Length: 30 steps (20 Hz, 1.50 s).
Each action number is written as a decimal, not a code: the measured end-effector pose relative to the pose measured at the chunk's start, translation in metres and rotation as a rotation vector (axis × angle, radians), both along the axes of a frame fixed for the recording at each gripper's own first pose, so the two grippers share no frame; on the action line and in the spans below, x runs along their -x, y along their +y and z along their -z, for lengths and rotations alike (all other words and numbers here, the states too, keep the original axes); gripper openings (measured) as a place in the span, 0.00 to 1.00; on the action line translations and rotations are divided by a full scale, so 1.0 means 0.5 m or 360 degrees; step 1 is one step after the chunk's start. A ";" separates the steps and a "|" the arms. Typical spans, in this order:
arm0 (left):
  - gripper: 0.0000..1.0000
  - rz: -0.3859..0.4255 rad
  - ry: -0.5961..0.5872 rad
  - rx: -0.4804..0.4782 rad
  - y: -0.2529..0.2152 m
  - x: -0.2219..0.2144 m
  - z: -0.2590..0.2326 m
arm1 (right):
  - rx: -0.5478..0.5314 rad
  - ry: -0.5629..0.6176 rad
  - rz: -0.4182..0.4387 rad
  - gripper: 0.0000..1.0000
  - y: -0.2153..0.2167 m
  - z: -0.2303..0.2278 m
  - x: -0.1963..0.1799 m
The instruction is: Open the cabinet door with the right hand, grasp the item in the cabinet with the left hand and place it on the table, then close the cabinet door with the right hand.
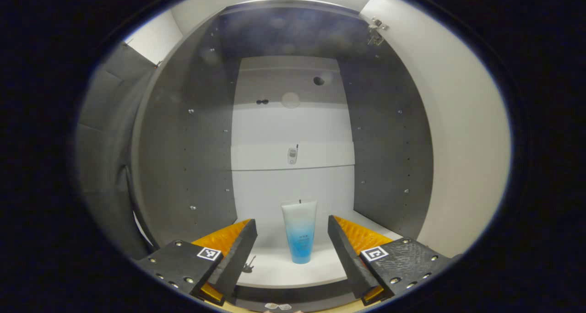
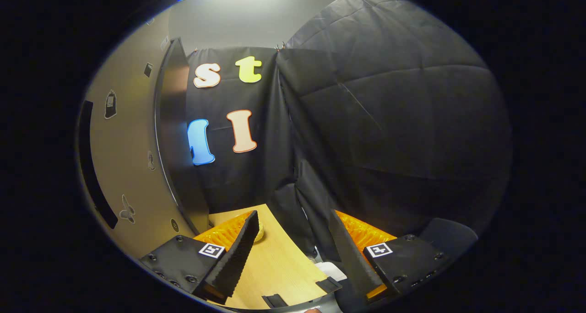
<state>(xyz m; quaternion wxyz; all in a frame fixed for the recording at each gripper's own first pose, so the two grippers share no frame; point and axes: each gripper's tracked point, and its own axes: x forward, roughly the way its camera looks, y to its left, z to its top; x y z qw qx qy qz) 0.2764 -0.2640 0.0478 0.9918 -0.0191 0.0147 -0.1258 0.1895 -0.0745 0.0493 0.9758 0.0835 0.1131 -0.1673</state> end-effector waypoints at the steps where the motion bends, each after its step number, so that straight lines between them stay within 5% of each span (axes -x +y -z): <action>1: 0.95 0.0007 0.0014 -0.0005 -0.007 -0.015 0.007 | -0.0001 0.0007 0.0011 0.92 0.002 0.004 -0.005; 8: 0.93 0.0052 0.0152 -0.0011 -0.049 -0.078 0.070 | 0.0022 0.0080 0.0021 0.96 0.023 0.031 -0.030; 9: 0.72 0.0045 0.0156 -0.0005 -0.050 -0.085 0.073 | 0.0025 0.0087 0.0019 0.92 0.025 0.032 -0.031; 11: 0.67 0.0042 0.0157 -0.0005 -0.046 -0.083 0.072 | 0.0027 0.0099 0.0011 0.92 0.028 0.036 -0.035; 13: 0.44 0.0033 0.0157 0.0020 -0.049 -0.089 0.073 | 0.0029 0.0102 0.0003 0.92 0.029 0.038 -0.033; 30: 0.44 -0.0057 0.0032 0.0063 0.037 0.022 0.012 | 0.0030 0.0069 -0.0229 0.96 0.052 0.035 -0.040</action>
